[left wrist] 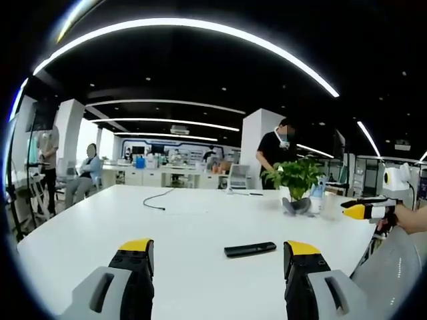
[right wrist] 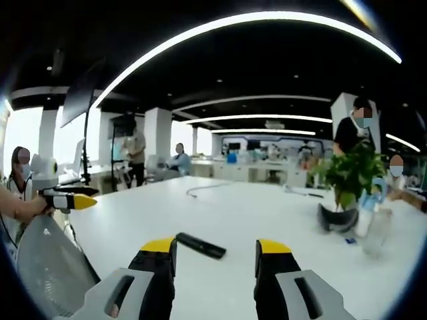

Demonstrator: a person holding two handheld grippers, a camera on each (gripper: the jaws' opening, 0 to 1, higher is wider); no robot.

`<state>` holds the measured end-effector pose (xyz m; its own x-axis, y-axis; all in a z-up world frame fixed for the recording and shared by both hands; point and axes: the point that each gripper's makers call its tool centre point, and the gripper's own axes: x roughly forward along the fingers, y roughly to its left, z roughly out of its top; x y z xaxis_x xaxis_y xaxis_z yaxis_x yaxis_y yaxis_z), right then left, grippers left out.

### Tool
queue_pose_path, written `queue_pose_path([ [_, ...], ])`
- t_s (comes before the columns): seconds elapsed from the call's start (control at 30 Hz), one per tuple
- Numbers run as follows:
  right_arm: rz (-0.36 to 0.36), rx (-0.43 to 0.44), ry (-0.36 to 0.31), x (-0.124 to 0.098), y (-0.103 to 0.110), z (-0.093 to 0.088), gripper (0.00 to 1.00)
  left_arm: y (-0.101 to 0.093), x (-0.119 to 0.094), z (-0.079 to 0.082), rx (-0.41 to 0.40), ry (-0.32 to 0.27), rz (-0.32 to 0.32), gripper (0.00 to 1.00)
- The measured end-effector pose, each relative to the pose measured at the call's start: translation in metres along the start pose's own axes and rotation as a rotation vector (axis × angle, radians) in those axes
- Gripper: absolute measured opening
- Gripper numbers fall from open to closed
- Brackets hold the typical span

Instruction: Press the specified remote control buttons in sequence, fully releasing each button before pressing the next.

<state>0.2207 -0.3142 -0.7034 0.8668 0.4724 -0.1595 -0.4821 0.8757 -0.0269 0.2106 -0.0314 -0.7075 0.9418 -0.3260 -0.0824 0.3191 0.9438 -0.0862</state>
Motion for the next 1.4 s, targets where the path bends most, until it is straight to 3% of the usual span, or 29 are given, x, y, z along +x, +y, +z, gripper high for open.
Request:
queue_pose_path([
  [0.17, 0.012, -0.011, 0.015, 0.001, 0.003, -0.002, 0.44, 0.001, 0.000, 0.000, 0.000, 0.002, 0.006, 0.82],
  [0.3, -0.001, -0.009, -0.018, -0.003, 0.001, 0.004, 0.41, 0.001, 0.000, 0.000, -0.004, 0.001, 0.008, 0.82],
  [1.4, -0.007, -0.044, 0.035, 0.001, 0.001, -0.006, 0.42, 0.002, 0.000, -0.003, 0.002, 0.022, 0.010, 0.79],
])
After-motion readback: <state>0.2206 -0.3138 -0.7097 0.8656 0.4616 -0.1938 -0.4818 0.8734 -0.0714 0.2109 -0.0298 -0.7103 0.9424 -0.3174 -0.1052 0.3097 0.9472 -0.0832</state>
